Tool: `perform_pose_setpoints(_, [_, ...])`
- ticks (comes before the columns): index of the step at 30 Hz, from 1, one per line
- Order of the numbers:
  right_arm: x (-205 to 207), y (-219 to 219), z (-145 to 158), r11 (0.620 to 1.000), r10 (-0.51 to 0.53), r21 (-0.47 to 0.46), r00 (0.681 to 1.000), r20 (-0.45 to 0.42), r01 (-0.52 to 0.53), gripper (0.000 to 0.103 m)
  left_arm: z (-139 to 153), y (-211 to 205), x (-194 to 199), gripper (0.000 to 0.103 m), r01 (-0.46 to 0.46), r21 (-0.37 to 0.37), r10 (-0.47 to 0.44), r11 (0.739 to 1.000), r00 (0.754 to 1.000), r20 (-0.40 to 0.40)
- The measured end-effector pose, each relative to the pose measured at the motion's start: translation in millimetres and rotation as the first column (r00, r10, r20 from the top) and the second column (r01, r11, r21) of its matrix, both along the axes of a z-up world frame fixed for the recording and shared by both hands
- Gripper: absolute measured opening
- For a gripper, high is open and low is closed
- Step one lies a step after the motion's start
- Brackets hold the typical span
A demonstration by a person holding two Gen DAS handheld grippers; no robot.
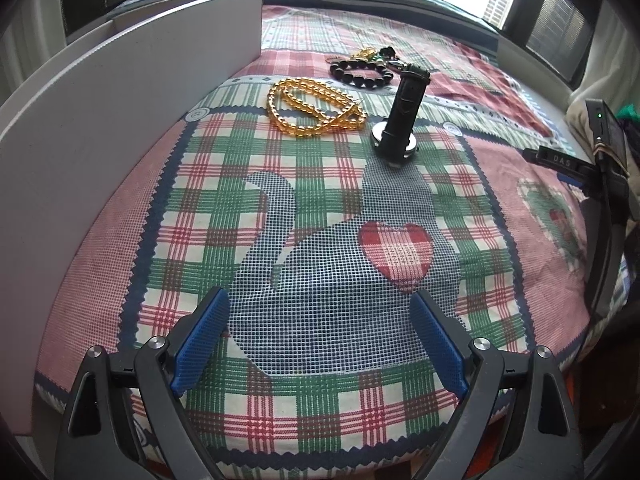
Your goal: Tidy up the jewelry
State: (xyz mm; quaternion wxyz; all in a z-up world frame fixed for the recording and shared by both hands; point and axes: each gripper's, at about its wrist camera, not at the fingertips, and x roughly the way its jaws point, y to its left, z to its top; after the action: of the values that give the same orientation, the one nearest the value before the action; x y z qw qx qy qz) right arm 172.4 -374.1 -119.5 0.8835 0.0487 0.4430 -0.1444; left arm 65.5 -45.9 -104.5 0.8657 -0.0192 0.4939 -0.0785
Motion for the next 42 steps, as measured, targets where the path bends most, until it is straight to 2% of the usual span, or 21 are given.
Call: perform_pose_setpoints(42, [0.1, 0.0, 0.2, 1.000, -0.001, 0.000, 1.000, -0.001, 0.001, 0.093, -3.6, -5.3, 1.2, 0.094, 0.004, 0.025, -0.004, 1.000, 1.000, 0.009])
